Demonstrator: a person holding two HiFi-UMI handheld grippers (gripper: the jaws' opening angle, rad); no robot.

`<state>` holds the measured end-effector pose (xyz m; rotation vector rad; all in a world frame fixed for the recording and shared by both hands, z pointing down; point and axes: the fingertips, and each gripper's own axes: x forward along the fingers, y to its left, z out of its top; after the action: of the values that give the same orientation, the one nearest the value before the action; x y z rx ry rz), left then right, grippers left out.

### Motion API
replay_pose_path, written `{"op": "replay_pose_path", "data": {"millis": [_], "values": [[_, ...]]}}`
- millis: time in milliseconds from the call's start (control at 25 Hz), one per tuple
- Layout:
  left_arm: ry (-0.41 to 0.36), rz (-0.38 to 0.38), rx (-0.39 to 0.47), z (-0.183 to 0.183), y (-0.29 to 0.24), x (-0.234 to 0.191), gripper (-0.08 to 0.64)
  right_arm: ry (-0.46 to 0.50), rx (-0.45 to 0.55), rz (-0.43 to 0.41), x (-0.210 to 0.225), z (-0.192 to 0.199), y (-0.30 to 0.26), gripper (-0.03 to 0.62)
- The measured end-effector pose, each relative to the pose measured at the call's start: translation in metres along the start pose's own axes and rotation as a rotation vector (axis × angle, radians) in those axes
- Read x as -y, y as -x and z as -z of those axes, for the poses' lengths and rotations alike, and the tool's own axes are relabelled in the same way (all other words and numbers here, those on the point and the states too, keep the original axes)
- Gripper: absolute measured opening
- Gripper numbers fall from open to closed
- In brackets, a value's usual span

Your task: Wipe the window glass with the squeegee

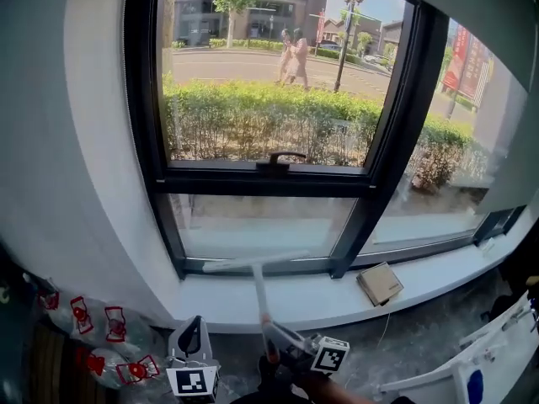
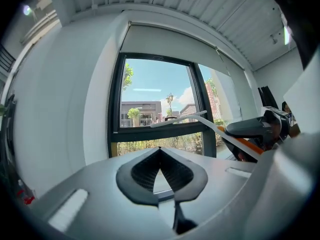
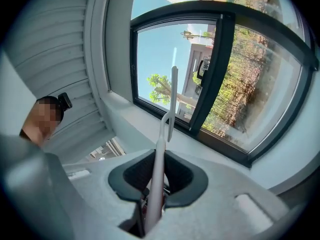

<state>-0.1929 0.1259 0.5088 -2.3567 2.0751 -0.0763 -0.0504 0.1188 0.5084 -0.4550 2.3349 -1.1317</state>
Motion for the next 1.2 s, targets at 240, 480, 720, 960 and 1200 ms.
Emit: {"op": "replay_pose_path", "data": {"millis": [240,480,720,960,1200], "values": [[-0.04,-0.01,0.038,-0.04,-0.097,0.004,0.015,0.045,0.002,-0.019,0.045,-0.076,-0.025,0.046],[-0.065,-0.033,0.073,-0.078,-0.174,0.011,0.015,0.088,-0.013,-0.101,0.068,-0.144,-0.055,0.046],[-0.085,-0.079,0.123,-0.112,-0.223,-0.002,0.015,0.131,-0.028,-0.188,0.073,-0.191,-0.093,0.046],[-0.096,-0.096,0.192,-0.141,-0.248,-0.027,0.015,0.206,-0.024,-0.274,0.058,-0.22,-0.14,0.046],[-0.142,-0.063,0.24,-0.171,-0.275,-0.063,0.015,0.299,0.013,-0.326,0.031,-0.248,-0.199,0.046]]}}
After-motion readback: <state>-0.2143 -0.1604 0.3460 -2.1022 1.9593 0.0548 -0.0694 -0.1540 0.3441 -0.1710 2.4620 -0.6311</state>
